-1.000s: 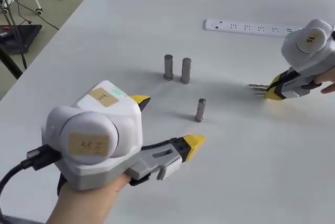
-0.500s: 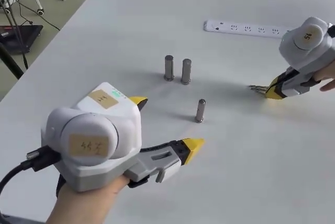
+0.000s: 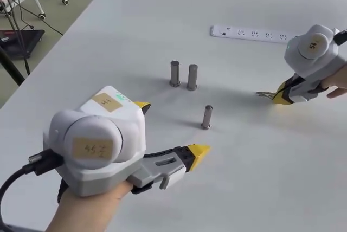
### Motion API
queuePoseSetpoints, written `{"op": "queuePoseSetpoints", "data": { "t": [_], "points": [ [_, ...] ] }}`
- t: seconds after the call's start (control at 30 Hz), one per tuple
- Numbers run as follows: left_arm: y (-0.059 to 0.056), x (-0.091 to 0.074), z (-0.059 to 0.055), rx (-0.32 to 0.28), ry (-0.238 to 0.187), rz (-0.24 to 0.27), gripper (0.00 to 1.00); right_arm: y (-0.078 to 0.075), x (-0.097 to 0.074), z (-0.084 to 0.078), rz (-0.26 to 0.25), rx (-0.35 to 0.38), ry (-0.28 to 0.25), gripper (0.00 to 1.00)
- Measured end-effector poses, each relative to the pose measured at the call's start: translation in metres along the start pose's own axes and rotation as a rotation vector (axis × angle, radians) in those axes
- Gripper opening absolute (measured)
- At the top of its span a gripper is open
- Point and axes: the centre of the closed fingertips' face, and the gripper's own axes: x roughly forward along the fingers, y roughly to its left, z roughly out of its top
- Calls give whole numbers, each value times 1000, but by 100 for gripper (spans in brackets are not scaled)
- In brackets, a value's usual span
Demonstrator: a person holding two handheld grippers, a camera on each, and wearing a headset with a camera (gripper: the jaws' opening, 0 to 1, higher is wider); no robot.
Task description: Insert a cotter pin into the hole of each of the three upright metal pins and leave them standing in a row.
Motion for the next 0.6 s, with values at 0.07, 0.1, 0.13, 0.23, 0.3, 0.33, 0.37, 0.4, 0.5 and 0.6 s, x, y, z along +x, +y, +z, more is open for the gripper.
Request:
{"op": "queuePoseSetpoints", "data": {
  "t": [0.07,0.1,0.13,0.23,0.3,0.33,0.37,0.4,0.5,0.6],
  "points": [
    [1,0,1,-3,-2,1,72,2,-3,1,-9,-13,5,0],
    [1,-1,2,-4,-4,2,71,0,-4,2,-11,-14,-1,0],
    [2,-1,3,-3,-8,3,71,2,-6,5,-19,-20,-9,0],
    [2,-2,5,-3,-15,-1,69,8,-16,14,-38,-62,-30,0],
    [2,-2,6,-5,-20,-4,68,17,-23,24,-42,-81,-63,0],
    [2,-2,7,-7,-21,-5,68,21,-27,27,-46,-103,-65,0],
    [2,-2,7,-10,-23,-6,67,22,-28,29,-48,-112,-66,0],
    [1,-2,8,-16,-26,-11,66,27,-31,32,-53,-129,-75,0],
    [-2,-2,10,-25,-37,-25,65,38,-39,42,-55,-153,-101,0],
    [-4,-1,11,-28,-35,-39,63,51,-47,51,-55,-200,-120,0]
  ]
}}
